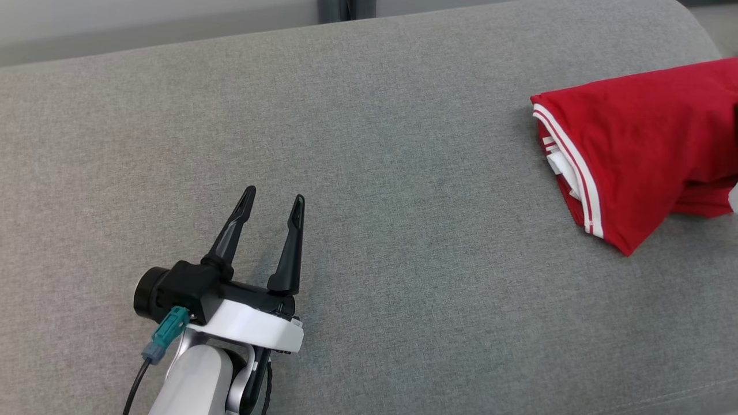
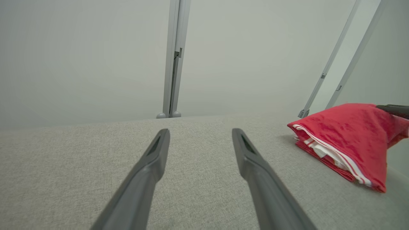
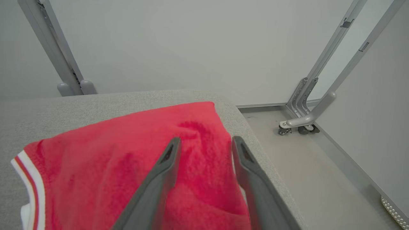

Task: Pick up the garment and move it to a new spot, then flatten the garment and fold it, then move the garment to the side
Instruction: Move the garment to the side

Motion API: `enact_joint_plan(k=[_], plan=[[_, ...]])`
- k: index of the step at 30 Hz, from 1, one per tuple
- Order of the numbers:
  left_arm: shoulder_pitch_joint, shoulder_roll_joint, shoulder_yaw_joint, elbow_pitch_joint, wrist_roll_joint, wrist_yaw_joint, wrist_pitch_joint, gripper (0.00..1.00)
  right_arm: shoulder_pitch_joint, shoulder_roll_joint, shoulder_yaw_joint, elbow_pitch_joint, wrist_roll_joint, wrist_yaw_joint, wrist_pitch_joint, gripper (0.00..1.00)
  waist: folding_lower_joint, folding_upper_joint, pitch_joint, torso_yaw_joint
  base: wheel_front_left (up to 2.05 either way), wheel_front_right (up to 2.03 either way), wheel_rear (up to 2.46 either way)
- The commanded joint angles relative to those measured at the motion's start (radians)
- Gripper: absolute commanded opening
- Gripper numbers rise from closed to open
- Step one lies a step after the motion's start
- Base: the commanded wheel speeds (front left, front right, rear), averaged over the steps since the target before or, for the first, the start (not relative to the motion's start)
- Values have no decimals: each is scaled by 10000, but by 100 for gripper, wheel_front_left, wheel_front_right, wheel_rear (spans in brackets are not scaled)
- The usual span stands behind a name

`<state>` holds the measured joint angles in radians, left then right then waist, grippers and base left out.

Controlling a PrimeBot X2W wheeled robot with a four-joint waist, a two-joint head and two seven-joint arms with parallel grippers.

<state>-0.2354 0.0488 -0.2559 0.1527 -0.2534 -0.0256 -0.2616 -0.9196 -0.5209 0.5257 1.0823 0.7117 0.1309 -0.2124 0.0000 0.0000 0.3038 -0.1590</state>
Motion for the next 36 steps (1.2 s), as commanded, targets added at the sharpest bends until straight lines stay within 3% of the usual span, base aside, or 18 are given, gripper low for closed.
enact_joint_plan(k=[1,6,9,17,24,32,36], plan=[[-198,41,4,29,32,-37,-42,100,-121,81,-14,229,-137,-2,-126,100,0,0,3,21,0,0,0],[-200,40,31,42,-68,-14,-42,100,-458,241,-128,1225,-881,-2,-491,100,0,0,-105,161,0,0,0],[-43,40,158,-27,-105,60,-42,100,-577,213,-485,1033,-1266,-2,-549,100,0,0,-272,228,0,0,0],[436,40,913,-356,-122,110,-42,100,1217,324,-2828,-2525,-2447,-2,-529,100,0,0,-1087,505,0,0,0],[996,35,1877,-737,46,109,-42,100,3547,1253,-4376,-5819,-3449,-2,-530,100,0,0,-1777,773,0,0,0],[1667,33,2631,-1041,-55,117,-42,100,5968,2351,-5255,-8274,-4045,-2,-517,100,0,0,-2420,1149,0,0,0],[2083,40,2599,-876,-346,70,-42,100,7144,2800,-5008,-8971,-4007,-1,-513,100,0,0,-2731,1306,0,0,0]])
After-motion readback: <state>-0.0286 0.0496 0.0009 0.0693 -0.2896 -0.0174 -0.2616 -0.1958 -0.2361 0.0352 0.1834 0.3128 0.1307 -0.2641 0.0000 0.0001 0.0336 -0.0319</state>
